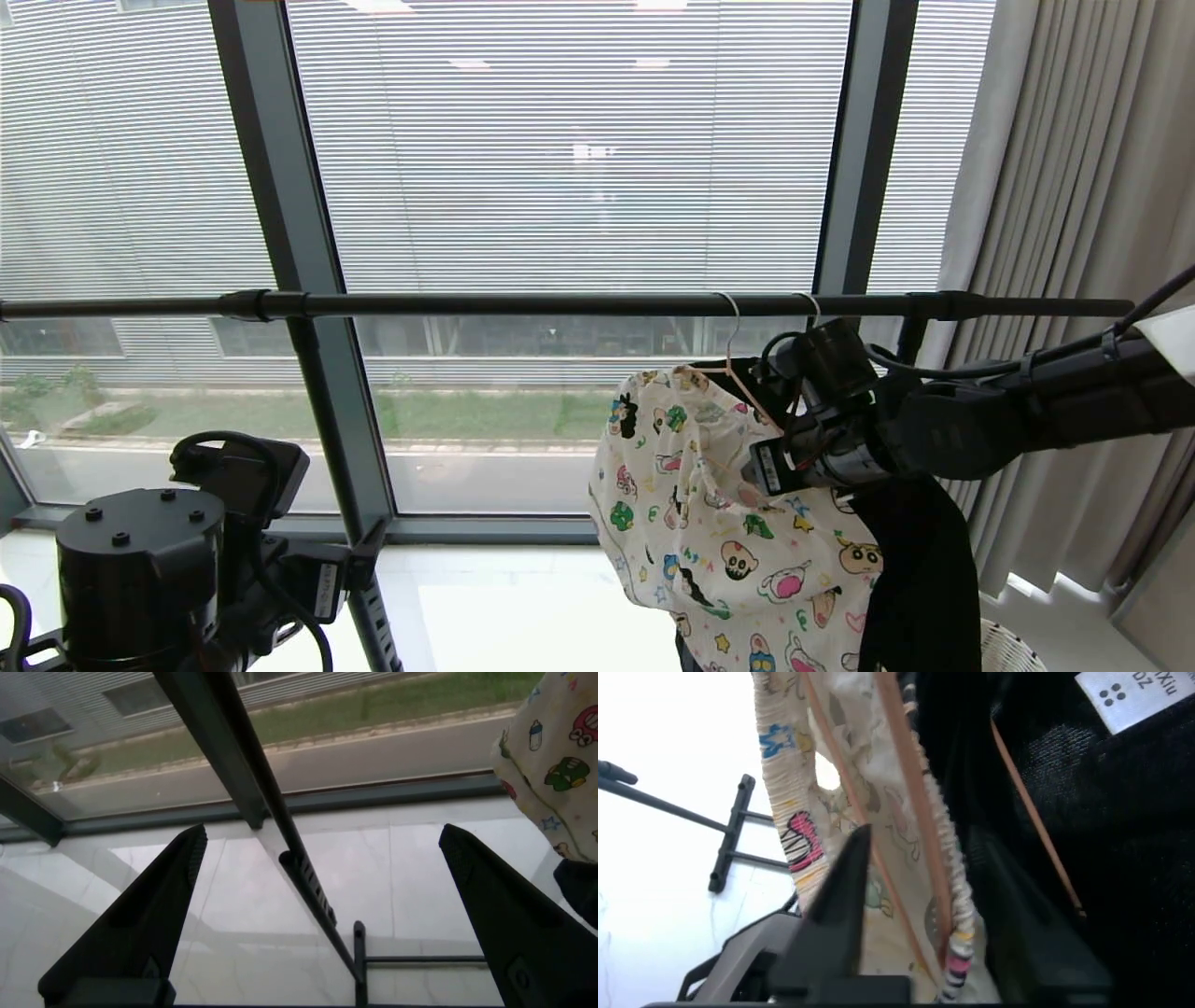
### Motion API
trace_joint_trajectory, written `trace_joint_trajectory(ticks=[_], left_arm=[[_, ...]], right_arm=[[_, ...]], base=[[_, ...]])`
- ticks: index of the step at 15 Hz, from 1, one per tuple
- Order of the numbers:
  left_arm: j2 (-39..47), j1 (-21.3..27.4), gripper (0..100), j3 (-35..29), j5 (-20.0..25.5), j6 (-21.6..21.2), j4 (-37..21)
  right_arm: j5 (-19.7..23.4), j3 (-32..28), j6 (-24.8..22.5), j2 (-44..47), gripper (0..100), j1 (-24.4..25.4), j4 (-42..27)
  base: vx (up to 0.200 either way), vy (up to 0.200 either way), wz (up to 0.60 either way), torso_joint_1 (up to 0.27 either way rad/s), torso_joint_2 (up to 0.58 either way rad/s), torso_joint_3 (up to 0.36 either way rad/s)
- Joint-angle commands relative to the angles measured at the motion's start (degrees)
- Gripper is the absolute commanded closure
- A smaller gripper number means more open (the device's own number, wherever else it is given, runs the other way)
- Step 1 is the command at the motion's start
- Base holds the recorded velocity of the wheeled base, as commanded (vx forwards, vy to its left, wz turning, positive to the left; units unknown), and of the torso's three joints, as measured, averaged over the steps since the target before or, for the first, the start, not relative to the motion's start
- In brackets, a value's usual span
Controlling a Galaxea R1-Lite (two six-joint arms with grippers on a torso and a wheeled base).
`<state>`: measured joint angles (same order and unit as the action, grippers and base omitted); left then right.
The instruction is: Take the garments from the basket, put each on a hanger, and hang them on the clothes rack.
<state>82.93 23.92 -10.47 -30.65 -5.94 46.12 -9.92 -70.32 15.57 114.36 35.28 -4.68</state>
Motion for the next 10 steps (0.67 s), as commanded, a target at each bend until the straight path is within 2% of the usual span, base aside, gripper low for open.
trace_joint_trajectory(ticks=[1, 5, 7, 9, 10], left_arm=[[-0.3, 0.0, 0, 0.0, 0.0, 0.0, 0.0], [-2.2, 0.0, 0, 1.3, 0.0, 0.2, 0.0], [-6.3, 0.0, 0, 1.7, -0.6, 0.2, 0.0], [-11.3, -0.1, 0, 1.9, -5.0, 0.0, -0.1], [-14.4, -0.1, 0, 2.5, -8.5, -0.1, -0.2]], right_arm=[[0.0, 0.3, 0.0, -2.2, 0, 0.2, -0.2], [0.0, 2.5, 0.0, -10.5, 0, 0.1, -4.0], [-0.1, 6.9, 0.1, -19.9, 0, 0.2, -4.1], [-0.7, 12.7, -0.2, -30.2, 0, -0.1, -4.2], [-3.9, 15.2, -0.5, -35.7, 0, -0.7, -5.2]], base=[[0.0, 0.0, 0.0, 0.0, 0.0, 0.0], [0.0, 0.0, 0.0, 0.0, 0.0, 0.0], [0.0, 0.0, 0.0, 0.0, 0.0, 0.0], [0.0, 0.0, 0.0, 0.0, 0.0, 0.0], [0.0, 0.0, 0.0, 0.0, 0.0, 0.0]])
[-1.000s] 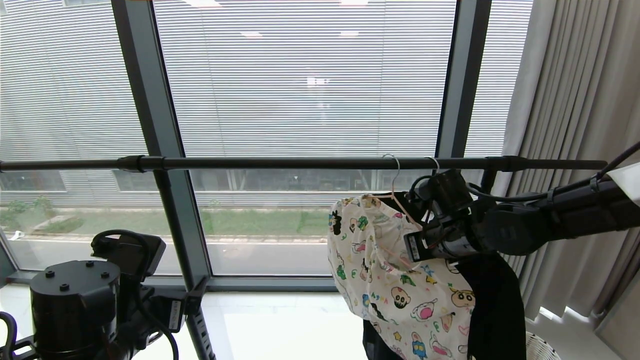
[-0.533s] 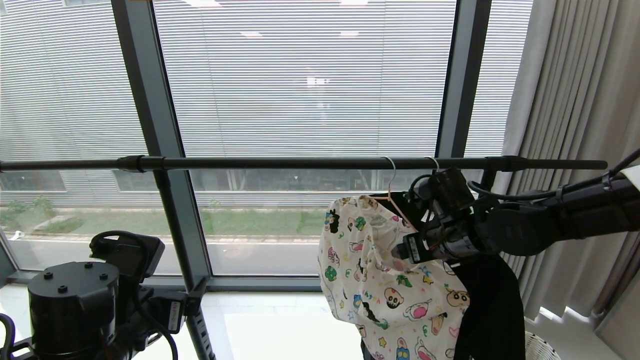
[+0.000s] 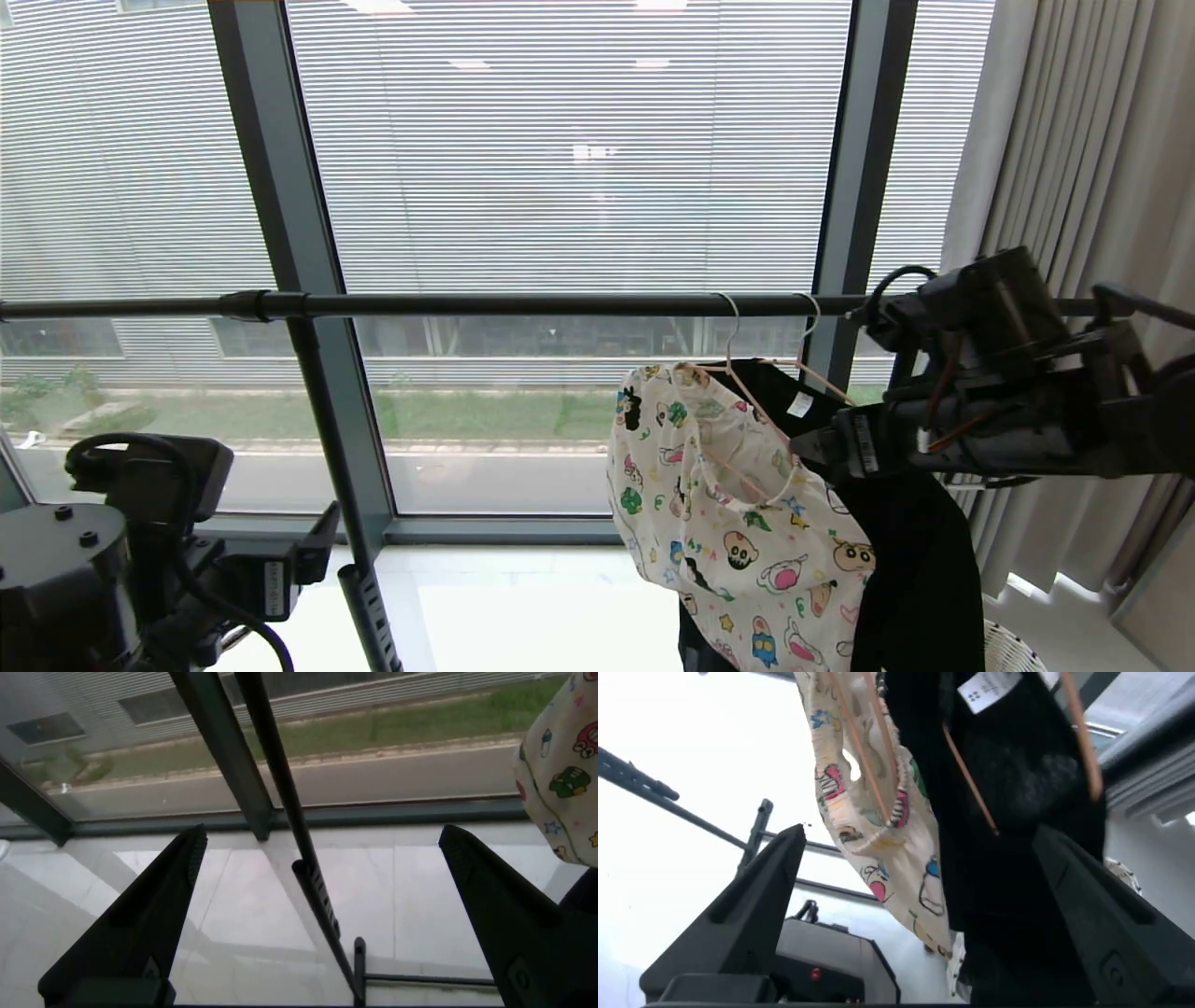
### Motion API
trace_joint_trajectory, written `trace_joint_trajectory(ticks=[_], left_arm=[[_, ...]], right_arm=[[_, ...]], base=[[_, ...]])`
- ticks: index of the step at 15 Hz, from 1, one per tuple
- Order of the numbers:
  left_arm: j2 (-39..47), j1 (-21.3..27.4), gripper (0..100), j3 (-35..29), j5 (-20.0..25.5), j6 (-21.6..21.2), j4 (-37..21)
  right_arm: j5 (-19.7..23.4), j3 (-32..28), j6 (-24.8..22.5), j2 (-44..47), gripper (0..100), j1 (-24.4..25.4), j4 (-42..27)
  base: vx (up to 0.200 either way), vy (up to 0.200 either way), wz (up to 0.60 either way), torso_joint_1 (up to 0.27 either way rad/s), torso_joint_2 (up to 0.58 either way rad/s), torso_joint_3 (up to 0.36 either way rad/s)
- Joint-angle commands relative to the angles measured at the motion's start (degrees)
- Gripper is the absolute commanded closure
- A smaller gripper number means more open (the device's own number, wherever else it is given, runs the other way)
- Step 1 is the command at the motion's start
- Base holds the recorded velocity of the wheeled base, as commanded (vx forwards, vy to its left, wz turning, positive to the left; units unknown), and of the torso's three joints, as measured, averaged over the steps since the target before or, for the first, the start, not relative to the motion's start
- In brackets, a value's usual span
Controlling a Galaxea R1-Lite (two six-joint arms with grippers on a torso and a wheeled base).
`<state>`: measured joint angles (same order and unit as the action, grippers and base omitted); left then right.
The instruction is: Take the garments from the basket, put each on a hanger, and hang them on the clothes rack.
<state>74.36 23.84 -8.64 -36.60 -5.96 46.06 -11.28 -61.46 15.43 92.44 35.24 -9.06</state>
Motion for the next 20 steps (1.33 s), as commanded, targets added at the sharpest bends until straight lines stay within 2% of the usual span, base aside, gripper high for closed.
trace_joint_trajectory(ticks=[1, 3, 4, 5, 6, 7, 9, 10, 13, 14, 16, 19, 20], left_arm=[[-9.0, 0.0, 0, 2.1, -5.6, -0.3, -0.3], [-15.7, -0.3, 0, 5.1, -9.7, -0.7, -0.4], [-17.6, -0.6, 0, 5.5, -11.2, -1.2, -0.4], [-21.5, -2.3, 0, 4.8, -14.5, -4.0, -0.4], [-24.1, -4.4, 0, 4.0, -14.9, -6.5, -0.4], [-27.0, -7.0, 0, 3.5, -14.9, -9.5, -0.4], [-32.8, -11.5, 0, 4.9, -14.9, -13.6, -2.2], [-36.9, -12.9, 0, 5.3, -14.9, -14.3, -6.6], [-50.4, -12.6, 0, 5.0, -14.6, -13.9, -25.0], [-53.9, -11.2, 0, 5.6, -14.4, -12.8, -29.4], [-59.3, -5.2, 0, 7.0, -14.5, -9.7, -35.5], [-63.7, 1.0, 0, 8.6, -14.4, -9.4, -38.1], [-64.7, 4.1, 0, 8.6, -14.4, -9.3, -39.6]], right_arm=[[-6.1, 7.8, -0.6, -19.2, 0, -1.0, -4.4], [-11.9, 9.0, -0.6, -28.7, 0, -1.0, -13.4], [-13.3, 9.4, -0.6, -31.4, 0, -1.1, -15.4], [-15.5, 9.8, -0.7, -37.5, 0, -1.2, -20.0], [-16.9, 9.8, -0.7, -41.4, 0, -1.8, -23.6], [-18.3, 9.7, -0.7, -45.4, 0, -3.4, -27.9], [-19.1, 9.6, -0.8, -52.5, 0, -10.2, -36.6], [-19.1, 9.6, -0.9, -55.9, 0, -14.6, -41.0], [-19.1, 11.4, -2.8, -63.9, 0, -26.5, -52.4], [-19.2, 13.9, -2.8, -66.3, 0, -29.5, -52.6], [-19.3, 17.9, -3.9, -72.2, 0, -30.9, -52.6], [-18.8, 22.4, -8.8, -78.6, 0, -30.7, -49.0], [-18.7, 25.8, -11.4, -81.5, 0, -30.7, -45.3]], base=[[0.0, 0.0, 0.0, 0.0, 0.0, 0.0], [0.0, 0.0, 0.0, 0.0, 0.0, 0.0], [0.0, 0.0, 0.0, 0.0, 0.0, 0.0], [0.0, 0.0, 0.0, 0.0, 0.0, 0.0], [0.0, 0.0, 0.0, 0.0, 0.0, 0.0], [0.0, 0.0, 0.0, 0.0, 0.0, 0.0], [0.0, 0.0, 0.0, 0.0, 0.0, 0.0], [0.0, 0.0, 0.0, 0.0, 0.0, 0.0], [0.0, 0.0, 0.0, 0.0, 0.0, 0.0], [0.0, 0.0, 0.0, 0.0, 0.0, 0.0], [0.0, 0.0, 0.0, 0.0, 0.0, 0.0], [0.0, 0.0, 0.0, 0.0, 0.0, 0.0], [0.0, 0.0, 0.0, 0.0, 0.0, 0.0]])
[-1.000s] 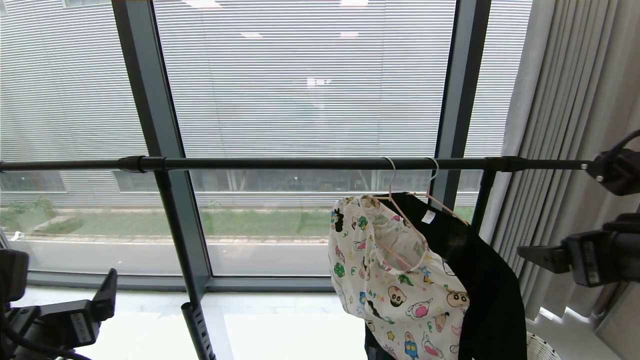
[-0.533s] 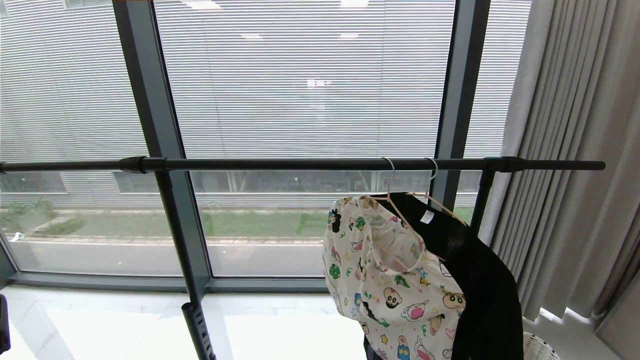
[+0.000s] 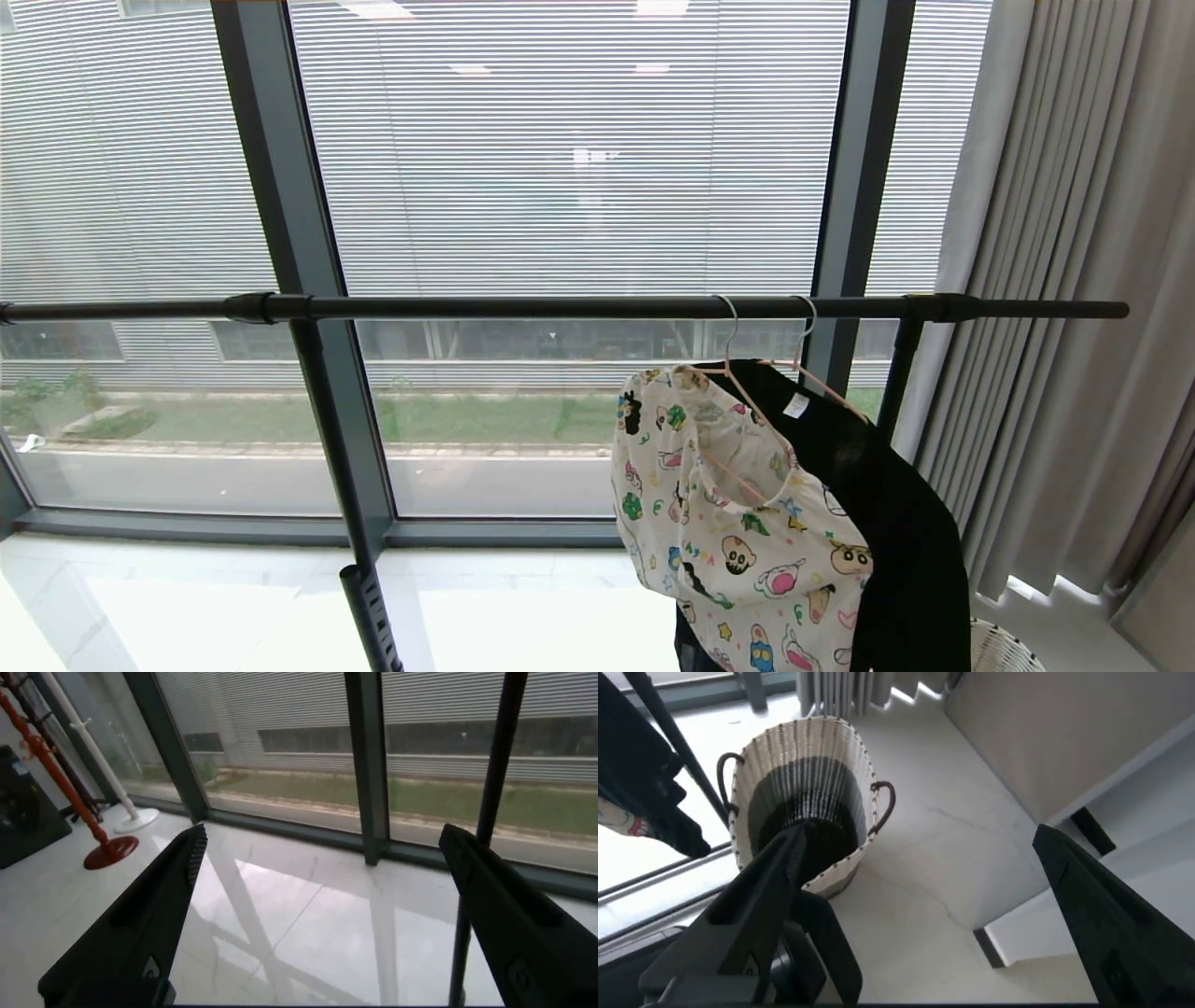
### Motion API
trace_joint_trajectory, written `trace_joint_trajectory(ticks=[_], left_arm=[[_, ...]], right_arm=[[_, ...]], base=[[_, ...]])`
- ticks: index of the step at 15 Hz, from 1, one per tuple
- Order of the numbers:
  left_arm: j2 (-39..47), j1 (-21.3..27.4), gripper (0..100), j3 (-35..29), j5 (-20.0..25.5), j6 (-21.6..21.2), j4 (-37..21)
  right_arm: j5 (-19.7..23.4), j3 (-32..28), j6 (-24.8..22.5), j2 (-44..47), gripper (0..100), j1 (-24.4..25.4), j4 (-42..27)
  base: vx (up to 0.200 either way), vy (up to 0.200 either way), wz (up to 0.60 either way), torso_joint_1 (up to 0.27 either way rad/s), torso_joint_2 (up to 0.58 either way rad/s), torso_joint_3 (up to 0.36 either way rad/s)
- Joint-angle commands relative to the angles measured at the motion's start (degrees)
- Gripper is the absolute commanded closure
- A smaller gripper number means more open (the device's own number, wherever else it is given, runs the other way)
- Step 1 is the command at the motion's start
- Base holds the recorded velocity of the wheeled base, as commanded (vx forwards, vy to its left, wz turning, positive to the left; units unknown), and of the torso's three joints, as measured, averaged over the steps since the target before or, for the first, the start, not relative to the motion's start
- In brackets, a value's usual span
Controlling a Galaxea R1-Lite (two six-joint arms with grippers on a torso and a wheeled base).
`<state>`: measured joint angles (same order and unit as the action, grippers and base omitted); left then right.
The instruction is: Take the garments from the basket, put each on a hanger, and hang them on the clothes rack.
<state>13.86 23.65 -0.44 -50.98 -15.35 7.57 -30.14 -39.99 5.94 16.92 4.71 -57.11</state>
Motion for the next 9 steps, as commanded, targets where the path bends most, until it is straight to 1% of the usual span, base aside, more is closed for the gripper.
trace_joint_trajectory(ticks=[1, 2, 3, 4, 5, 6, 7, 9], left_arm=[[-4.9, 8.2, 0, 0.4, 0.0, 1.5, -2.4], [-5.5, 10.5, 0, 0.4, 0.0, 2.6, -4.2], [-5.9, 12.1, 0, 0.4, 0.0, 3.1, -4.4], [-6.2, 12.7, 0, 0.4, 0.0, 3.2, -4.4], [-6.3, 12.4, 0, 0.4, 0.0, 3.1, -4.5], [-6.2, 11.3, 0, 0.4, -0.1, 2.9, -4.5], [-6.1, 9.1, 0, 0.4, -0.2, 2.6, -4.5], [-5.6, 1.8, 0, 0.4, -0.3, 2.4, -4.6]], right_arm=[[0.3, 8.2, -5.2, -9.4, 0, -0.1, 6.6], [0.0, 11.2, -7.4, -11.6, 0, -0.1, 8.3], [0.1, 13.4, -7.9, -12.1, 0, -1.3, 10.8], [0.3, 16.7, -8.2, -12.9, 0, -2.3, 15.3], [0.4, 21.4, -9.5, -14.9, 0, -3.7, 21.0], [0.9, 24.4, -11.0, -16.9, 0, -4.8, 26.0], [0.9, 25.6, -11.5, -16.8, 0, -4.8, 28.7], [0.9, 25.8, -12.4, -16.9, 0, -4.8, 29.3]], base=[[0.0, 0.0, 0.0, 0.0, 0.0, 0.0], [0.0, 0.0, 0.0, 0.0, 0.0, 0.0], [0.0, 0.0, 0.0, 0.0, 0.0, 0.0], [0.0, 0.0, 0.0, 0.0, 0.0, 0.0], [0.0, 0.0, 0.0, 0.0, 0.0, 0.0], [0.0, 0.0, 0.0, 0.0, 0.0, 0.0], [0.0, 0.0, 0.0, 0.0, 0.0, 0.0], [0.0, 0.0, 0.0, 0.0, 0.0, 0.0]])
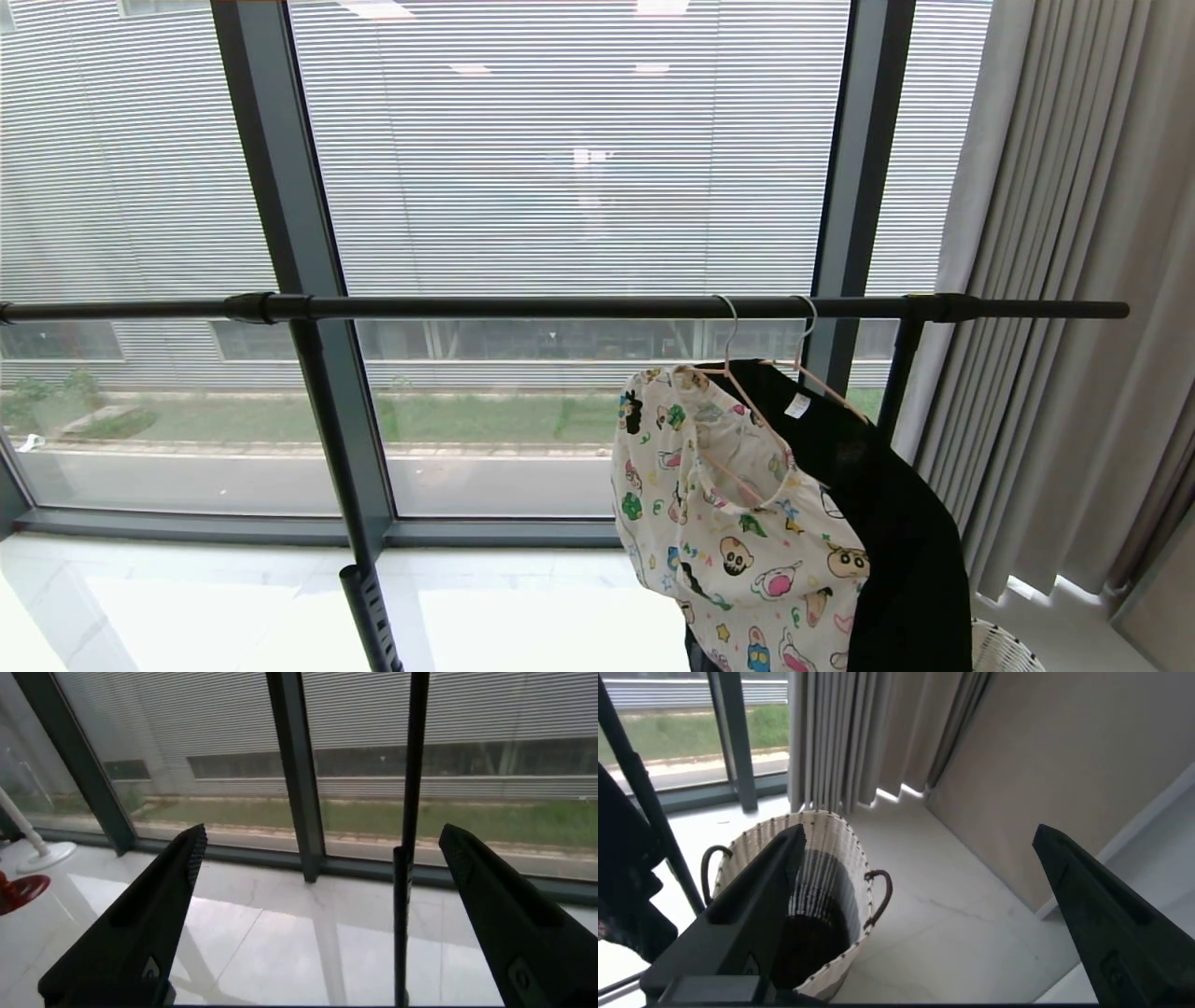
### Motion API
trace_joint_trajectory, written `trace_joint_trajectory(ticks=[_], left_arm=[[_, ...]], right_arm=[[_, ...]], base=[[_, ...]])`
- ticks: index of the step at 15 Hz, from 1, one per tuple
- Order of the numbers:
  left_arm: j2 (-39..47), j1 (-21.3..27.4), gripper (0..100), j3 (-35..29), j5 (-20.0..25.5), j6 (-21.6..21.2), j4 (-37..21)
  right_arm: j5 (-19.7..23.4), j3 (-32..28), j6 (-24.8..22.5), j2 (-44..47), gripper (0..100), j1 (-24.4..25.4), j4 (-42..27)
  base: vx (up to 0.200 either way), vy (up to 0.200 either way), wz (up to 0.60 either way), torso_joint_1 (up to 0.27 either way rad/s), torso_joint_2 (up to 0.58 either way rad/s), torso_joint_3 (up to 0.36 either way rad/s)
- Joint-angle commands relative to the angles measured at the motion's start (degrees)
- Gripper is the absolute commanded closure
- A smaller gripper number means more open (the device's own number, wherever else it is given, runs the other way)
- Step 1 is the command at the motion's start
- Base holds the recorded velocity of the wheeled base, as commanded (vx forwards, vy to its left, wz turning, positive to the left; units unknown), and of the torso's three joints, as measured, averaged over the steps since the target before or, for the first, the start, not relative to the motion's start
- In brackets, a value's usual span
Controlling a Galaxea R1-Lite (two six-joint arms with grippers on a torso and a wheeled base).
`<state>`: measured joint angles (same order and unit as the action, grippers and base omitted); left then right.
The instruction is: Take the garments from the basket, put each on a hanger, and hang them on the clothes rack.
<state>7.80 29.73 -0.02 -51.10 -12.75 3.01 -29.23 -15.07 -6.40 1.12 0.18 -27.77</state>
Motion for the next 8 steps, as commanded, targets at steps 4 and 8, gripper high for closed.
trace_joint_trajectory(ticks=[4, 8], left_arm=[[-2.5, -25.3, 0, 0.0, 0.0, -1.2, 0.1], [-7.8, -30.0, 0, 0.0, 0.7, 5.0, 0.1]], right_arm=[[0.0, 0.9, -0.2, -1.1, 0, -0.3, 0.0], [0.1, 0.9, -2.2, -1.1, 0, -0.3, 0.1]], base=[[0.0, 0.0, 0.0, 0.0, 0.0, 0.0], [0.0, 0.0, 0.0, 0.0, 0.0, 0.0]])
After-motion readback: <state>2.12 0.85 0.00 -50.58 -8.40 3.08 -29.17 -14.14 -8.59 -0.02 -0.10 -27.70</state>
